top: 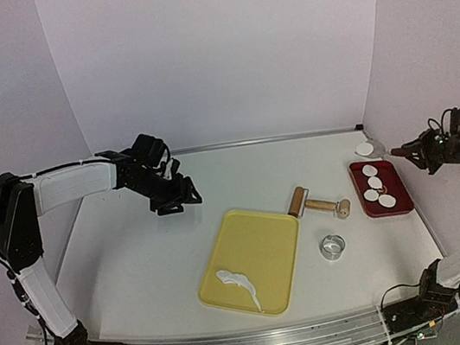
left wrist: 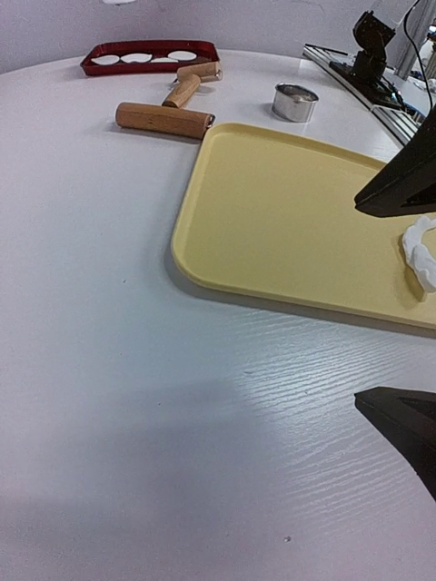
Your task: Roll out the dumpling wrappers from the dough
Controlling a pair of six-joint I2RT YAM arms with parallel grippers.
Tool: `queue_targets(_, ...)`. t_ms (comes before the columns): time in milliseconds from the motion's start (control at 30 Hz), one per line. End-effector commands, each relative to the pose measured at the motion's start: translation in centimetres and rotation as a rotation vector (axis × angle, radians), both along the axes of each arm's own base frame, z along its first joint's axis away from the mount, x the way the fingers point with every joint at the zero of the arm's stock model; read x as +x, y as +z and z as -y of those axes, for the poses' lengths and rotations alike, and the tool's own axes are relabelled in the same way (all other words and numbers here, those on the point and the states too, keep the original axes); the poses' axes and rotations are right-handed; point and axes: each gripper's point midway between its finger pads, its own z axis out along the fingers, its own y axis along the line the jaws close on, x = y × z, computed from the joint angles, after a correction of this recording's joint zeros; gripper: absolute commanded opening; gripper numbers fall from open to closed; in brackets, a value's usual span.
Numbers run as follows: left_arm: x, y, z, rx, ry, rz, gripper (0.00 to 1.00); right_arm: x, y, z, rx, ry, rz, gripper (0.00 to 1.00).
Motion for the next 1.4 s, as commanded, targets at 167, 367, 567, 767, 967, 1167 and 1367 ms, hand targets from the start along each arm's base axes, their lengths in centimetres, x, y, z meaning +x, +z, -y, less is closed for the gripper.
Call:
queue_targets(167, 1.5, -0.5, -0.2, 0.014, 0.032, 0.035, 0.67, -1.8, 0.0, 2.3, -0.230, 0.042, -0.097, 0.00)
queue_targets(367, 2.0, -0.1, -0.8, 0.020, 0.058, 0.059, 0.68, -1.6, -0.6, 3.8, -0.299, 0.018, -0.146, 0.00)
queue_targets(567, 1.9, -0.3, -1.5, 0.026, 0.070, 0.058, 0.68, -0.8, -1.7, 4.7, -0.364, 0.036, -0.188, 0.00)
queue_targets(767, 1.7, -0.5, -1.9, 0.034, 0.074, 0.058, 0.68, 2.2, -0.9, 4.4, -0.475, 0.093, -0.207, 0.00)
queue_targets(967, 1.4, -0.6, -2.2, 0.038, 0.074, 0.059, 0.68, 4.3, -0.4, 4.5, -0.669, 0.131, -0.305, 0.00)
queue_targets(1167, 1.0, -0.6, -3.0, 0.045, 0.090, 0.063, 0.68, 6.0, 0.3, 3.2, -0.714, 0.252, -0.283, 0.00)
queue_targets(1367, 1.4, -0.2, -3.2, 0.046, 0.096, 0.081, 0.71, 6.8, 0.2, 0.5, -0.818, 0.382, -0.321, 0.00)
